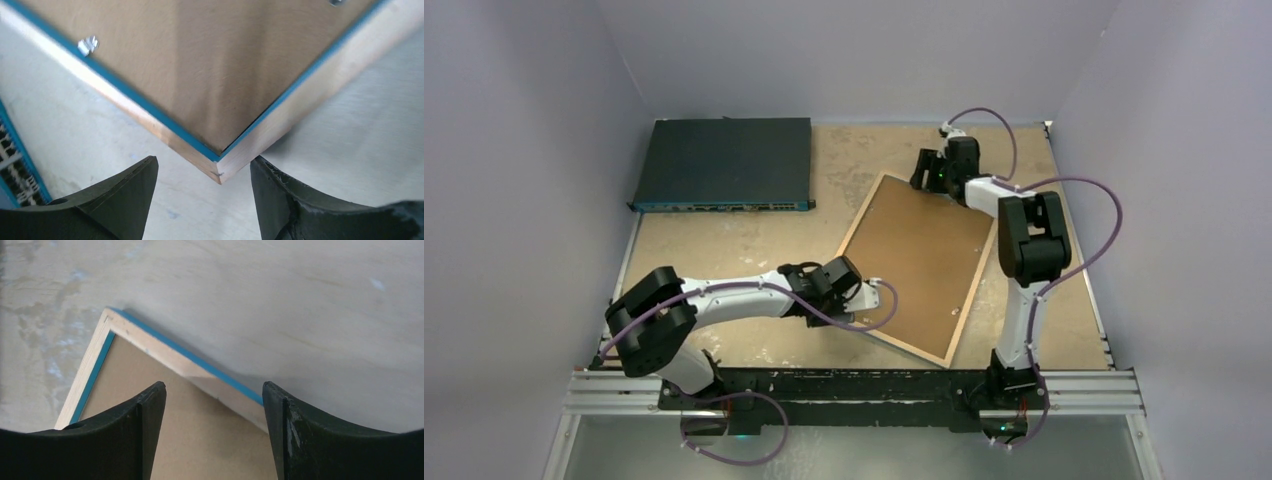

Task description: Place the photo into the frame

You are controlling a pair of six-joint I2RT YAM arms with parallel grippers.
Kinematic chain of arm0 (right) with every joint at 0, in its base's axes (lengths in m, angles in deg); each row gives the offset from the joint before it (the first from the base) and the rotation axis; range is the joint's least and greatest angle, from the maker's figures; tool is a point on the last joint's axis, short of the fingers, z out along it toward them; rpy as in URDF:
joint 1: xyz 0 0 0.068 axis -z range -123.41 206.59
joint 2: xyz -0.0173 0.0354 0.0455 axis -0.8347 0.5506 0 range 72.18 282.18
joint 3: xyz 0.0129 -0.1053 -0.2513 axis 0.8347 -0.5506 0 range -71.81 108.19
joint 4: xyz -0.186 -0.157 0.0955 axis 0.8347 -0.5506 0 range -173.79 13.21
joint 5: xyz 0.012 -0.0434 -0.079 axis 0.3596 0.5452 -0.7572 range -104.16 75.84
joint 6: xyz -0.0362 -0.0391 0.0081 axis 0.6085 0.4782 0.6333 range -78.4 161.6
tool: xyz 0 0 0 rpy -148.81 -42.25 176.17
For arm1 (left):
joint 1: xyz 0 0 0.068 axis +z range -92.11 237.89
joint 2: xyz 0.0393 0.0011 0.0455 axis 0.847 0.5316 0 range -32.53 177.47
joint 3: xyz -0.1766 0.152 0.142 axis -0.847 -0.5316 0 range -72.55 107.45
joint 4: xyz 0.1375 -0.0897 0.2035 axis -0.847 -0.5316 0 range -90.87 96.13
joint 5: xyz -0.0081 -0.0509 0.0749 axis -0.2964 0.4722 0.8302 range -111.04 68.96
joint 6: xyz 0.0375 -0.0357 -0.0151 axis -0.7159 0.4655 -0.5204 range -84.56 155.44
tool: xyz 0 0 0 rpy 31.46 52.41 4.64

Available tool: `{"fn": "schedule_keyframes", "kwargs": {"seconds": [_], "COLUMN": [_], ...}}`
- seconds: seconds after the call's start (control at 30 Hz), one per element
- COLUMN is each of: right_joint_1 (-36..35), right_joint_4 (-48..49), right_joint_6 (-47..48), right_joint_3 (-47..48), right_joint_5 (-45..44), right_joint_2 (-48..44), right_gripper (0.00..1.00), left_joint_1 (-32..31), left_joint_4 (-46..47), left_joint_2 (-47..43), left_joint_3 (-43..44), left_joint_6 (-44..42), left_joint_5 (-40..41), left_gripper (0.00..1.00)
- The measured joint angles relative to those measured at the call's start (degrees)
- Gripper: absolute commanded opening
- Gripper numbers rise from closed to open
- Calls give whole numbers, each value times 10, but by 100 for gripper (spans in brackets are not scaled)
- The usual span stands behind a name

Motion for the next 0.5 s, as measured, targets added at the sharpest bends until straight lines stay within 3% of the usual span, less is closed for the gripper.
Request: {"fn": "schedule_keyframes", "kwargs": {"seconds": [0.3, 0.5], "right_joint_1": [28, 18], "right_joint_4": [6, 43], "right_joint_6": [-45, -99], "right_joint_3": [-191, -354], "right_joint_5": [-60, -123], "right_joint_2": [-147, -269], "right_gripper": [64, 63], "left_joint_1": [86, 130], "left_joint_4": [70, 105], "left_joint_2": [10, 89], "left_joint_3": [-2, 51], "left_joint_6": [-35, -50], "left_joint_5": [44, 59], "left_gripper": [60, 58]}}
